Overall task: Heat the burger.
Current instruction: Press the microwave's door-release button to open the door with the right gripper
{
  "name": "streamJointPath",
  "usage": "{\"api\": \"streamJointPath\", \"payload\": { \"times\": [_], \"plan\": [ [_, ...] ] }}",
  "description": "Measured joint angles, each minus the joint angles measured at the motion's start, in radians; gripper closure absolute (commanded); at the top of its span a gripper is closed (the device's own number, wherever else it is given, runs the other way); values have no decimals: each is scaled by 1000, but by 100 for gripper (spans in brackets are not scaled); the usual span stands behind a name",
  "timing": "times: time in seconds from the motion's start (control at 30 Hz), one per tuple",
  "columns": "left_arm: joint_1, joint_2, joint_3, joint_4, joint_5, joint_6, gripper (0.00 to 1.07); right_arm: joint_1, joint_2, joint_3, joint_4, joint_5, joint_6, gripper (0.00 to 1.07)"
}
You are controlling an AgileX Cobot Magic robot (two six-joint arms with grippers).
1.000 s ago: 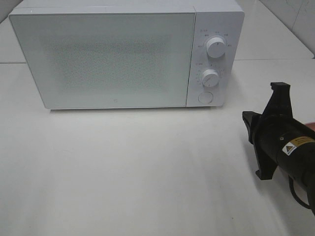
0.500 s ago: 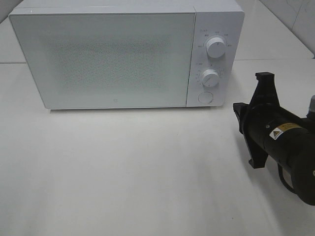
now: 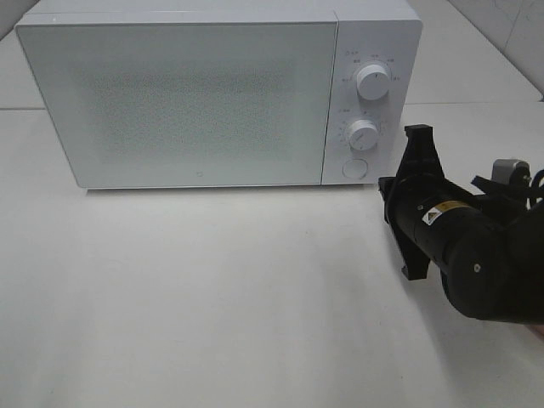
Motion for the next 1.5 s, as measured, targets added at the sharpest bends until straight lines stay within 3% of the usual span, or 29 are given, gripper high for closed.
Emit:
{"api": "streamJointPath", "payload": {
  "times": [0.67,1.5],
  "plan": [
    [0,0,0,0,0,0,9,-20,192,-226,36,47,-2,107],
    [0,0,0,1,0,0,9,-46,279,-360,102,95,-77,107]
  ]
}}
